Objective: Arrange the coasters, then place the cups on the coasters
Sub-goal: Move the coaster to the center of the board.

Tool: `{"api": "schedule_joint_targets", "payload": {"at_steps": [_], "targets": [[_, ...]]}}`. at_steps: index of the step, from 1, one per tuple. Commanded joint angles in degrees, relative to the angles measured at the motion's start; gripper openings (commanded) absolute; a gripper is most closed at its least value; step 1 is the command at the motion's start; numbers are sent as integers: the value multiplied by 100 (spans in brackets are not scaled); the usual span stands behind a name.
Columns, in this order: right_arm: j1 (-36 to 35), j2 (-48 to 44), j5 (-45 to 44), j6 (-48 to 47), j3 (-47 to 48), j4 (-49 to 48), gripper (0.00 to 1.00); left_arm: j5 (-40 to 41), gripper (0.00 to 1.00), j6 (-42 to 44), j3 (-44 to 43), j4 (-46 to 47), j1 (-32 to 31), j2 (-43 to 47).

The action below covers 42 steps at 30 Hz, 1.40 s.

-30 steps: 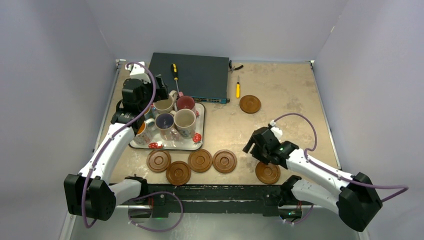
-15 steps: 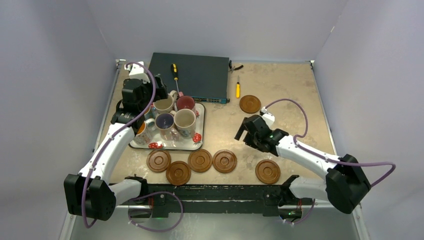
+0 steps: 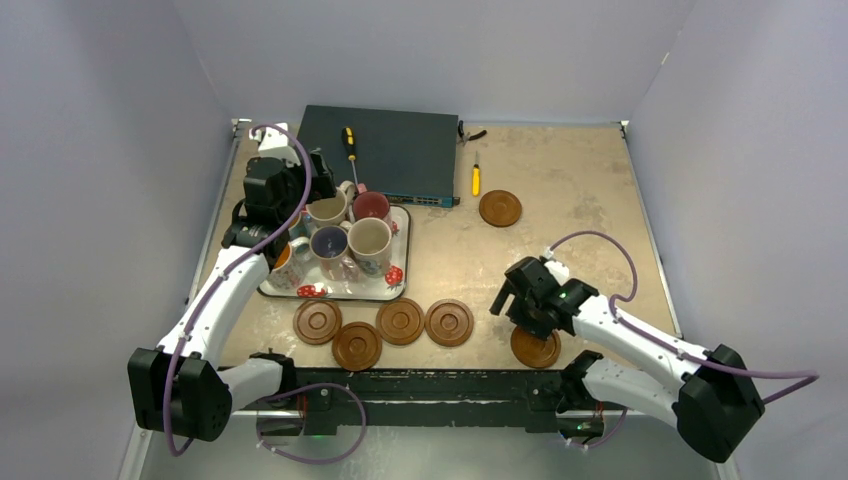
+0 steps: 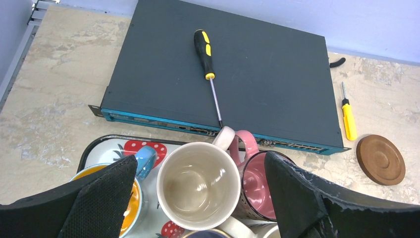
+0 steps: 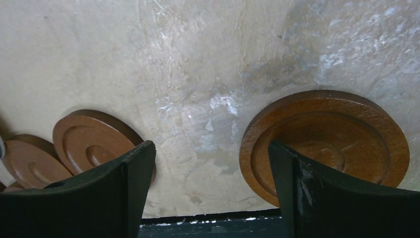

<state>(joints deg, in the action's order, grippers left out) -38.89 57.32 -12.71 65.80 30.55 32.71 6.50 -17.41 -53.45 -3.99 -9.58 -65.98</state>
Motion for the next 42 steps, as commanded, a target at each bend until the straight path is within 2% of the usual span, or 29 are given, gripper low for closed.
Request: {"api": "schedule_joint_targets", "payload": {"at_steps": [1,10,18,26,34,42], "targets": [[-4,37,82,277,-54,302,86,-73,94,-53,-16,206,-35,74],[-4,475,-109,346,-12,41,81,-72,94,-54,-13,197,-35,77],[-4,681,-188,309,-181,-792,68,-51,94,-65,-14,197,-37,51],[-4,1384,-314,35,-167,-1985,69,19,94,-28,-16,179,-38,36],[4,2556,-1054,-320,661,-2238,70,69,94,-9,-18,166,-36,34],[40,3432,-1279,-639,1598,-2214,70,158,95,53,-33,146,-35,58]]}}
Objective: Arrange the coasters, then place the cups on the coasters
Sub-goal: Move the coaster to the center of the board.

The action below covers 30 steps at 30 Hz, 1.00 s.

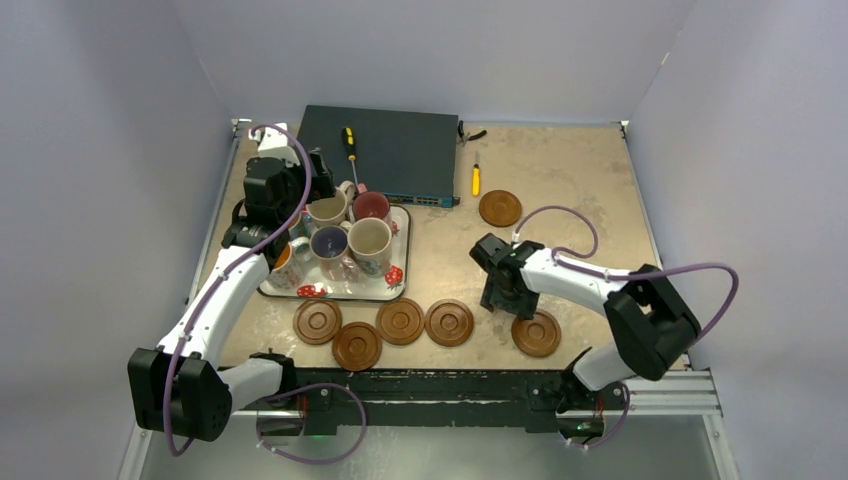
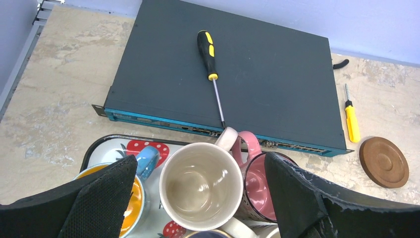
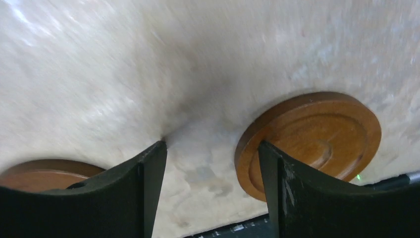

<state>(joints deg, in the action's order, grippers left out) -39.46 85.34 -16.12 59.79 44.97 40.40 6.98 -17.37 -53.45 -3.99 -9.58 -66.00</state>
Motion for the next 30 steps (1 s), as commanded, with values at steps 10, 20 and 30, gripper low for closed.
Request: {"api": "schedule_joint_targets", "payload": {"at_steps": [10,20,30], "targets": [[96,220,-1283,-42,308,-2655,69,163,94,75,-43,135,-35,86],[105,-949,-1645,-31,84,-1838,78,134,95,50,-40,143,-43,78],[251,-1399,-1143,-82,-676,-1699,82,74,94,-7,-39,148,-35,96]]}}
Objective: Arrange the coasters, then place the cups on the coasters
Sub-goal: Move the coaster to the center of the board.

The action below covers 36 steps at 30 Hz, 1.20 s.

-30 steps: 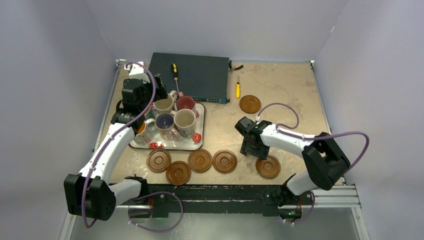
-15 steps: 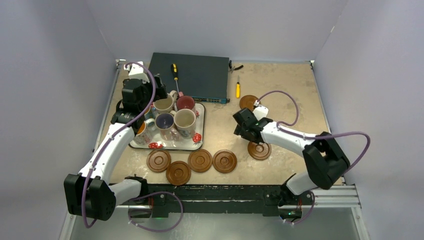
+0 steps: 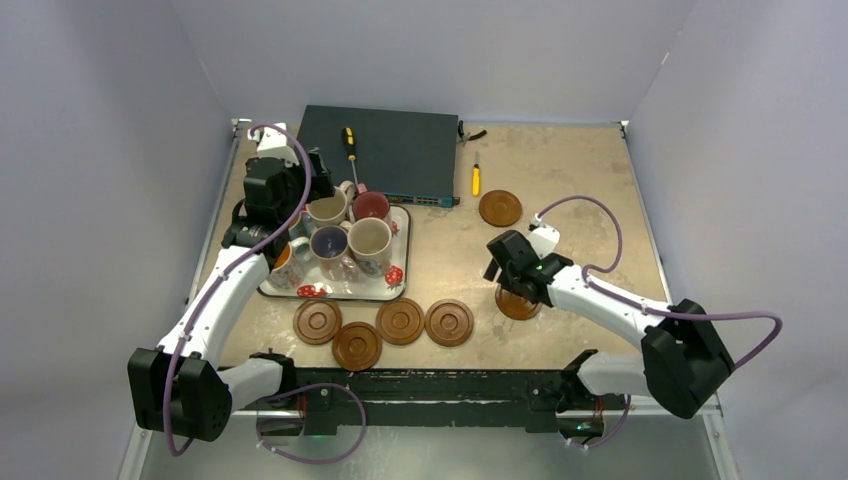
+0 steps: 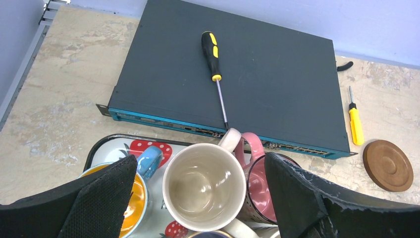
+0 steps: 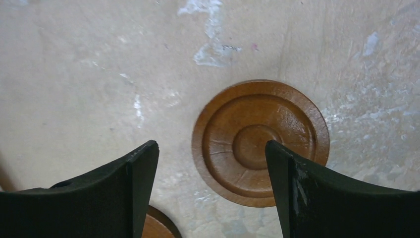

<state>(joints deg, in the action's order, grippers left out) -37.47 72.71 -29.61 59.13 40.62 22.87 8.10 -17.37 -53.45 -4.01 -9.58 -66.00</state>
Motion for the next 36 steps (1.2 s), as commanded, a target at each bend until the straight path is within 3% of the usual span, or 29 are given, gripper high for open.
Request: {"api": "schedule_joint_targets", "payload": {"at_steps": [1,8,12,24,36], "targets": [[56,-98,317,-75,-274,5,80,-44,94,-12,-33,151,-39,89],[39,580,162,-717,232,98,71,-31,95,-17,-34,146,-35,67],[30,907,93,-801,461,261,71,-23,94,-23,-29,138,-36,78],[-18,1015,451,-739,265,1,61,-28,95,-30,-35,137,-35,69],[-69,1110,475,-509,31,11,60,-44,94,-46,-40,137,-41,34]]}}
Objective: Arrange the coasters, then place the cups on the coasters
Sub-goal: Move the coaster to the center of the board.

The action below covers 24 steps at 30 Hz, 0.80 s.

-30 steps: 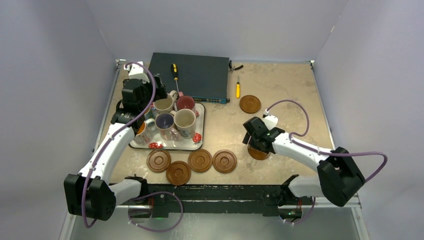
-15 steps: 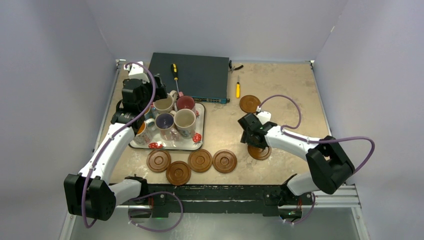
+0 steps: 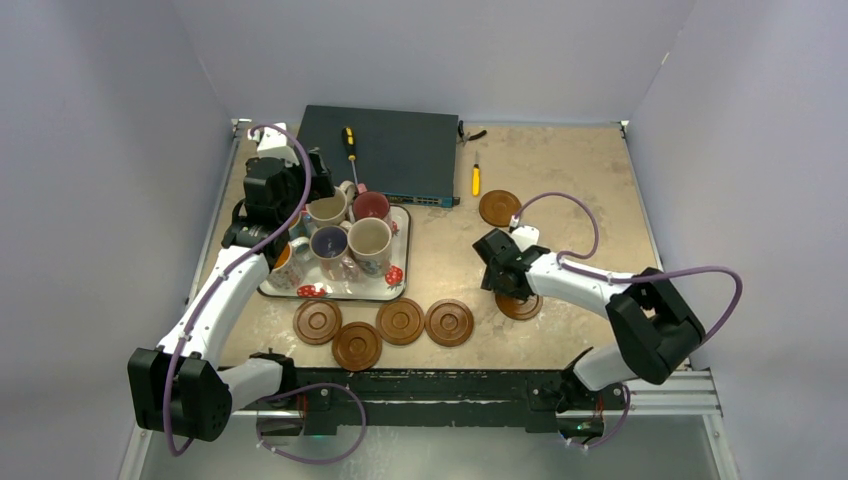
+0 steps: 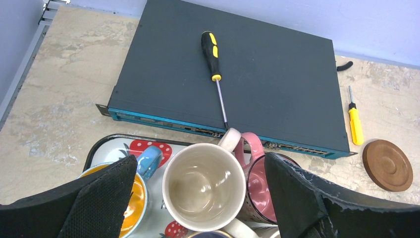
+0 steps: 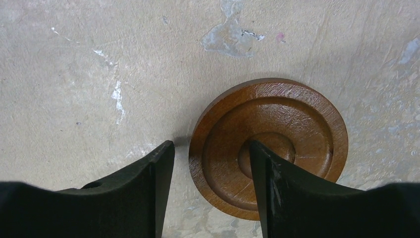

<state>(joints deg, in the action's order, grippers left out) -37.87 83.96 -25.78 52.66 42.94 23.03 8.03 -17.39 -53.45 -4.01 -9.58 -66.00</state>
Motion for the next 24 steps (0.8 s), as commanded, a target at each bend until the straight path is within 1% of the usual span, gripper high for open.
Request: {"api": "schedule_joint_targets", "payload": {"at_steps": [1,2,6,10,18,21,24], "targets": [[-30,-12,182,151,-220,-38,60,-45,94,-50,-42,133,-40,28],[-26,-16,336,158,-250,-44,60,-40,94,-55,-43,137,-35,26],[9,-34,148,129,-221,-131,56,-42,94,-54,-51,116,-36,-1],[224,59,23,3,-116,-219,53,-40,94,-54,-51,128,-35,8],[1208,121,193,-589,-171,-883,51,-14,94,-55,-47,115,-37,-1],[1450,317,109,-797,-68,-1111,48,-13,95,-55,-47,119,-35,-1],[1755,656,24,-998,187,-1194,47,11,95,-41,-51,112,-35,-1]]}}
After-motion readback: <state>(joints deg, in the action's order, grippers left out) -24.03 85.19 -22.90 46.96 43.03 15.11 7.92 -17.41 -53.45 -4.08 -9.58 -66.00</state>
